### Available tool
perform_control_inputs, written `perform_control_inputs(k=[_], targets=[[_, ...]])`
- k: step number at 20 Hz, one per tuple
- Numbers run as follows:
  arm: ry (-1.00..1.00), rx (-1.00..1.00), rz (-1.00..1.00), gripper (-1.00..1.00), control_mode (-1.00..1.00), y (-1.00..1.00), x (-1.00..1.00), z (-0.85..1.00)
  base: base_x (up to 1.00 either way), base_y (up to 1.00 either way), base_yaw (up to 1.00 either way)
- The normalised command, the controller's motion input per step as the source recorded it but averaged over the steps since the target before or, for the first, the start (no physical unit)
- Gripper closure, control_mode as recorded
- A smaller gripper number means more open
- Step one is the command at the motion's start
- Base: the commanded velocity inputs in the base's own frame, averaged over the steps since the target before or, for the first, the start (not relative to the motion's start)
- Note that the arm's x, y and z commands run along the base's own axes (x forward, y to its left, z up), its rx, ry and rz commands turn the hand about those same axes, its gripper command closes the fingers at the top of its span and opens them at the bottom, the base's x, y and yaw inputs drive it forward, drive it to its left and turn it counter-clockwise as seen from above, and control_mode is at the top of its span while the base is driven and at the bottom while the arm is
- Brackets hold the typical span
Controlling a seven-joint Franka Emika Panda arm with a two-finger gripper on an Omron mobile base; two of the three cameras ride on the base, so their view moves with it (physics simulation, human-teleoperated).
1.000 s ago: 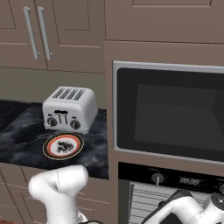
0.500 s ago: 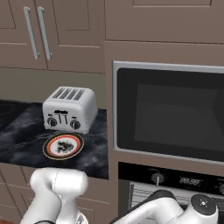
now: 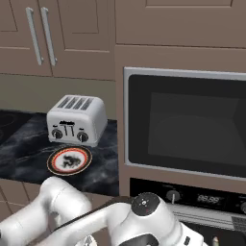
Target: Place the fish on the rack of the oven.
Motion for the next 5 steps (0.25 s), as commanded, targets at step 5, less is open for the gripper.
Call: perform_control_inputs(k=[5], targets=[[0.07, -0.11, 0.00, -1.00, -1.00, 0.78, -0.10, 0.67, 0.00, 0.00, 0.00]])
